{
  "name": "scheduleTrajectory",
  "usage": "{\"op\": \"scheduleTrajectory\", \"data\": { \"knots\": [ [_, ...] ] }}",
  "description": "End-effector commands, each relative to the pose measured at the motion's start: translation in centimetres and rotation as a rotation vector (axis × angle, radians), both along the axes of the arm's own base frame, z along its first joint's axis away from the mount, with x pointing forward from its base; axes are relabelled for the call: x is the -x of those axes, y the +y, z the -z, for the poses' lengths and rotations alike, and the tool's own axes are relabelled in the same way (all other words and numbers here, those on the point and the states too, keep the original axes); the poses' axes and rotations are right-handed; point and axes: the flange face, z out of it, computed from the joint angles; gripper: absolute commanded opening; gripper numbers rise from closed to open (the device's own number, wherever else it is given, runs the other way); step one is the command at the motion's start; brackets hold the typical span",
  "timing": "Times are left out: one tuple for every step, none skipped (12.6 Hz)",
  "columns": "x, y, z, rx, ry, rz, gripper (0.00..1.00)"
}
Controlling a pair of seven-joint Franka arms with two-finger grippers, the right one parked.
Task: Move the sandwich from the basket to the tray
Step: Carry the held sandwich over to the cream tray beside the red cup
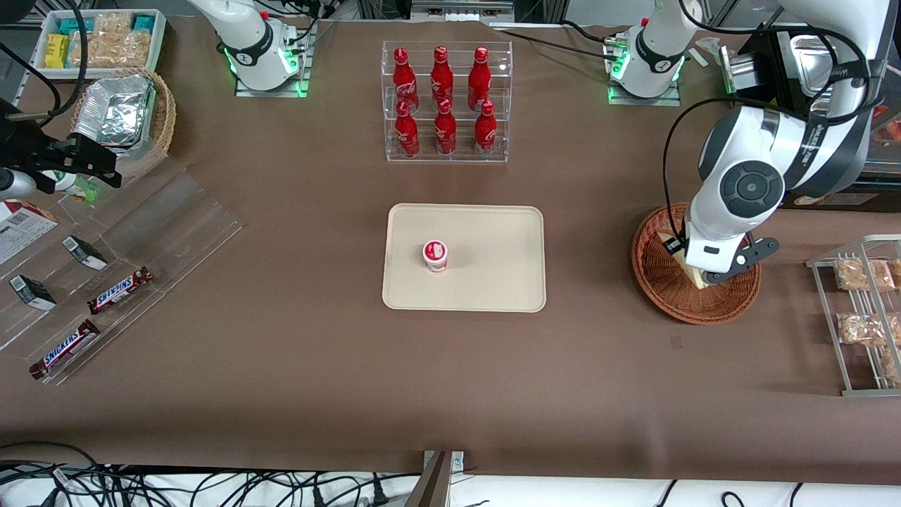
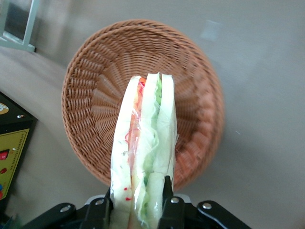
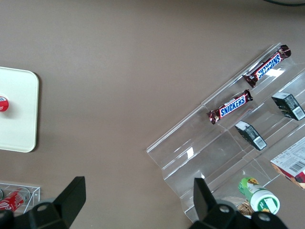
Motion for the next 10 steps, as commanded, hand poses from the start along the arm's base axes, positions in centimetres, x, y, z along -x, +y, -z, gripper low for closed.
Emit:
{"op": "scheduleTrajectory", "data": {
  "knots": [
    [-0.5, -4.7, -4.1, 0.073, 0.030, 0.134, 0.37],
    [-0.4, -6.9, -4.6, 0.093, 0.028, 0.179, 0.37],
    [0.2, -9.3, -5.0, 0.106, 0.026, 0.223, 0.37],
    [0.9, -11.3, -5.0, 0.114, 0.028, 0.259, 0.37],
    [1.6, -13.4, -4.8, 0.120, 0.028, 0.296, 0.37],
    [2.1, -14.9, -4.1, 0.123, 0.038, 0.323, 0.37],
    [2.5, -16.7, -3.3, 0.132, 0.048, 0.351, 0.37],
    [2.9, -18.9, -2.8, 0.148, 0.033, 0.376, 0.37],
    [3.5, -21.0, -2.0, 0.159, 0.028, 0.407, 0.37],
    [4.0, -22.4, -1.3, 0.163, 0.025, 0.412, 0.37]
  ]
}}
